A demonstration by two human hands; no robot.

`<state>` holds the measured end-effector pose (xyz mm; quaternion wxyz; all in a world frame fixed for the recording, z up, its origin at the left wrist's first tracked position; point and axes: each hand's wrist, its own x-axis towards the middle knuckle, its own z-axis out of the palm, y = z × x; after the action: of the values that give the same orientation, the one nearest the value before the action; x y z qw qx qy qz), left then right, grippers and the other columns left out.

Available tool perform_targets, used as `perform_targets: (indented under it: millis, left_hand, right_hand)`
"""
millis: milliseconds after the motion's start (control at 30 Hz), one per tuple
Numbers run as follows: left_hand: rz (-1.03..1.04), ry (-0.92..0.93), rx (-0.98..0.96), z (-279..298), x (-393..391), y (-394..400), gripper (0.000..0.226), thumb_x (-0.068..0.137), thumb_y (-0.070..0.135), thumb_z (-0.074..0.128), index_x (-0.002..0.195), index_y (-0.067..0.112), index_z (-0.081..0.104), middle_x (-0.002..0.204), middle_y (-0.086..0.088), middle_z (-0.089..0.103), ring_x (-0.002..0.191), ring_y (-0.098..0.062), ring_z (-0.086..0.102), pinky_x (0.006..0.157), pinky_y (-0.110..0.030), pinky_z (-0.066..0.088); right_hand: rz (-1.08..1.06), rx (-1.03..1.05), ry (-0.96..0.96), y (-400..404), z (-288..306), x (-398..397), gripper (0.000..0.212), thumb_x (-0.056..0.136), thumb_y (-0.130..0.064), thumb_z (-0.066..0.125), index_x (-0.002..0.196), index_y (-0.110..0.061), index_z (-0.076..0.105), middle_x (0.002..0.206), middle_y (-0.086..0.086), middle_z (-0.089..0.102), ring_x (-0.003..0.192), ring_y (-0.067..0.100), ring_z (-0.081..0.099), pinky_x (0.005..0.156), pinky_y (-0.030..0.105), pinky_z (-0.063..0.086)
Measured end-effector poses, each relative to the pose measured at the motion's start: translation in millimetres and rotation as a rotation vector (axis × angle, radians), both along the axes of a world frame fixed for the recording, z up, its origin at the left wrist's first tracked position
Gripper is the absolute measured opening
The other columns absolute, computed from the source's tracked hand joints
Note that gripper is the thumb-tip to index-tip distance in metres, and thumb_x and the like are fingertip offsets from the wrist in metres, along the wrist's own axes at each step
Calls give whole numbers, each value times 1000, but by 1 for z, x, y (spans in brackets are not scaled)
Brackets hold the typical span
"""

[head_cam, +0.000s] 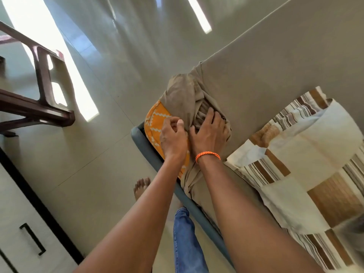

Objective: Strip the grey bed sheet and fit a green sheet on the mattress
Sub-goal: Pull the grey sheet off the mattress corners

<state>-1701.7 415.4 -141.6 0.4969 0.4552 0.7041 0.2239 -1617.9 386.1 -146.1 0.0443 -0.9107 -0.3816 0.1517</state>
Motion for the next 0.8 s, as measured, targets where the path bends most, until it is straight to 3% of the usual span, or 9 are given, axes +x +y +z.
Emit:
perform_targets:
  millis: [100,200,267,333,400,500,600,700,800]
  left_hand:
    - [45,-65,-68,5,-1,1,21,107,38,53,119,25,65,107,9,67,104,-12,64,85,-27,48]
    - [-32,-167,-143,11,3,2,45,97,62,56,131,33,59,119,10,69,114,-14,65,102,-40,52]
    - [-4,-314,-196,23,10,4,57,91,65,63,137,33,59,124,8,71,116,-13,67,107,-42,53]
    - [30,-428,-210,36,15,8,53,91,54,72,134,24,65,119,4,75,111,-12,71,107,-41,55]
    - [23,-480,-206,42,16,12,47,89,46,77,128,21,68,113,2,78,106,-13,74,104,-41,57]
    - [-13,-419,-213,47,18,11,39,89,51,76,122,30,69,109,7,78,104,-12,75,100,-41,59]
    - [6,-297,-166,43,18,6,24,97,50,59,109,34,73,104,5,77,101,-15,73,97,-46,59]
    - [26,-204,-110,43,17,0,29,104,38,55,96,16,71,92,-4,74,86,-20,67,85,-46,56]
    - [-24,-181,-48,52,28,-16,28,106,34,56,118,13,70,118,1,68,108,-20,63,100,-41,51]
  right_hand:
    - [142,-110,-66,7,17,11,38,89,-51,62,109,-18,62,109,11,71,107,32,64,99,47,36]
    - [201,-192,265,23,34,22,40,99,-48,53,102,-9,65,108,19,69,104,40,65,87,42,43]
    - [187,-102,468,29,42,26,32,102,-43,50,88,-16,59,94,13,66,94,39,65,70,34,43]
    - [119,60,623,26,50,24,29,100,-38,57,74,-25,53,76,-4,62,76,17,65,60,26,40]
    - [11,231,751,13,54,20,25,104,-35,53,80,-30,60,78,-9,66,74,7,64,62,22,45]
    - [-71,370,758,-7,50,20,35,109,-37,42,105,-21,73,91,-1,75,85,15,70,75,34,55]
    - [-80,441,709,-18,50,27,38,110,-33,46,84,-16,68,70,-6,65,66,13,59,65,37,46]
    - [-81,539,641,-25,58,38,44,110,-30,49,66,-29,45,56,-12,42,54,5,38,56,27,32]
    - [-103,571,671,-39,57,58,43,106,-36,56,72,-10,58,61,1,54,62,4,42,58,34,40]
